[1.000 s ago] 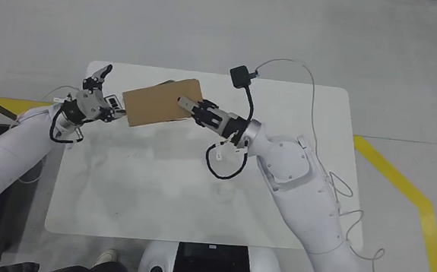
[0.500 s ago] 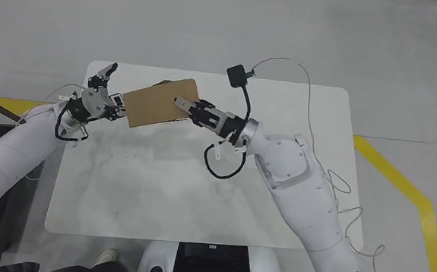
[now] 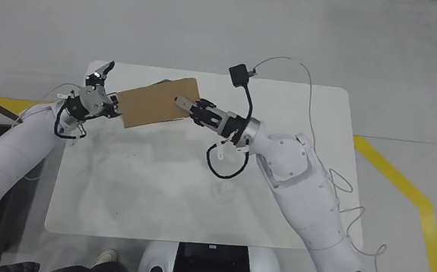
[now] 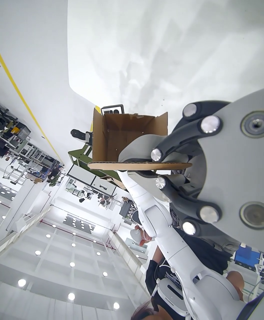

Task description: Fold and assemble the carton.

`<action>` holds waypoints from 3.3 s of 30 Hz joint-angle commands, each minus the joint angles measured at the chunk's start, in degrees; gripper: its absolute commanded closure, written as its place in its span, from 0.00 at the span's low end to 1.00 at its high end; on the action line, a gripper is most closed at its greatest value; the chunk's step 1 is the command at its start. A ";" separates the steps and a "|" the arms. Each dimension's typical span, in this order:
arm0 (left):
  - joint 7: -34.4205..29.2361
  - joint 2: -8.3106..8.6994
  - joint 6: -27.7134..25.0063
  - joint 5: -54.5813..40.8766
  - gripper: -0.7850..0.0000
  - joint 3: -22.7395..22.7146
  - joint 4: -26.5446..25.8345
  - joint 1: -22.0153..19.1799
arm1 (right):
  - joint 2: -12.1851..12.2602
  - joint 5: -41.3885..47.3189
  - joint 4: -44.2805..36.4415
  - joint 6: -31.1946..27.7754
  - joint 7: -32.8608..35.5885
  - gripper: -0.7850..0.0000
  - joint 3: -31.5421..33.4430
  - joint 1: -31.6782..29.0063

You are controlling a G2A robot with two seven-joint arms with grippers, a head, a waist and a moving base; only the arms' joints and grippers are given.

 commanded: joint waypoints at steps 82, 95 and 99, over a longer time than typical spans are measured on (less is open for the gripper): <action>-2.55 0.74 -2.55 11.63 0.00 -4.36 1.60 2.24 | 3.95 -12.90 2.64 -11.71 13.29 1.00 2.59 5.05; -2.55 0.74 -2.55 11.63 0.00 -4.36 1.60 2.24 | 6.82 -23.80 4.44 -31.39 25.88 1.00 -5.27 9.95; -2.55 0.74 -2.55 11.63 0.00 -4.36 1.60 2.24 | 7.64 -26.73 4.62 -32.67 24.60 1.00 -7.88 11.21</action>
